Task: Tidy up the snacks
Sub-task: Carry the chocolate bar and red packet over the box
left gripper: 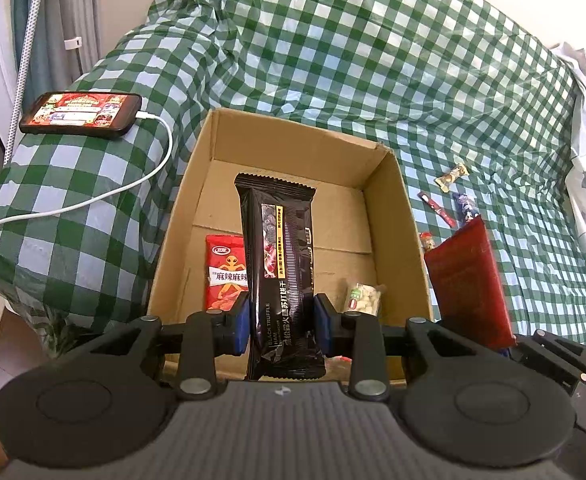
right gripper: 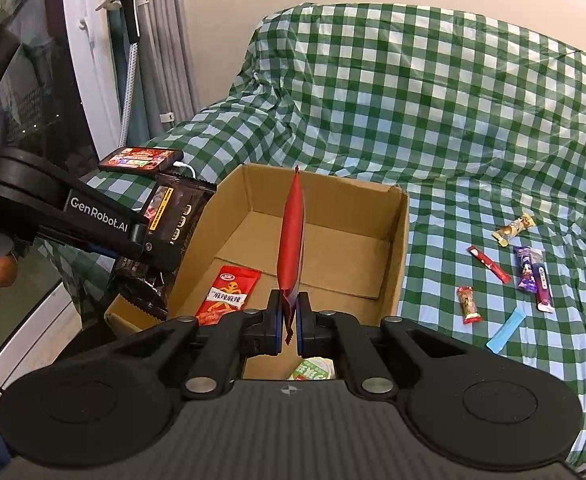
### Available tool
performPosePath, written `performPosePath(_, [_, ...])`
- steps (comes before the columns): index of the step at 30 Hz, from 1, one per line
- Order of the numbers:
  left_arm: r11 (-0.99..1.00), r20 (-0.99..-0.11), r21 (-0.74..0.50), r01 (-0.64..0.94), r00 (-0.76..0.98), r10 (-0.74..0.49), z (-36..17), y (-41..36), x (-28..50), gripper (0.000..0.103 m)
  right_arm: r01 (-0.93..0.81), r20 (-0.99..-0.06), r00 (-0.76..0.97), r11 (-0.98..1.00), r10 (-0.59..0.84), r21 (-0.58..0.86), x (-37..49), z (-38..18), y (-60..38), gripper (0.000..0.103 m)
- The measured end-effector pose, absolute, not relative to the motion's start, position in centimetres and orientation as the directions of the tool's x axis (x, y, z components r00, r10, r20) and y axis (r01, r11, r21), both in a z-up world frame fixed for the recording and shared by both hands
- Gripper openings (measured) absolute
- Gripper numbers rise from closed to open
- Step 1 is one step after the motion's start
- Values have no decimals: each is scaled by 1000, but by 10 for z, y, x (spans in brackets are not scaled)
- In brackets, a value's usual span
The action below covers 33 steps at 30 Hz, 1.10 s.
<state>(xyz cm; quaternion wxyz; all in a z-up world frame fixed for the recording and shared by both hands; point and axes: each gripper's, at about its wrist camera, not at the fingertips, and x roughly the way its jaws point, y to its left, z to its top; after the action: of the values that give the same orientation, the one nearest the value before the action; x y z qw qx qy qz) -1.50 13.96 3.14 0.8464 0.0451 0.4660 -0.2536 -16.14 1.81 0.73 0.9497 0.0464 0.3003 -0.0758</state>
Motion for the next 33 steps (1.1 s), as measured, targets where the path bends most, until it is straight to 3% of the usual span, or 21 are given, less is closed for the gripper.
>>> performPosePath(33, [872, -869, -107, 478, 381, -315, -8, 120, 24, 36, 208, -664, 741, 975, -105, 79, -119, -19, 2, 6])
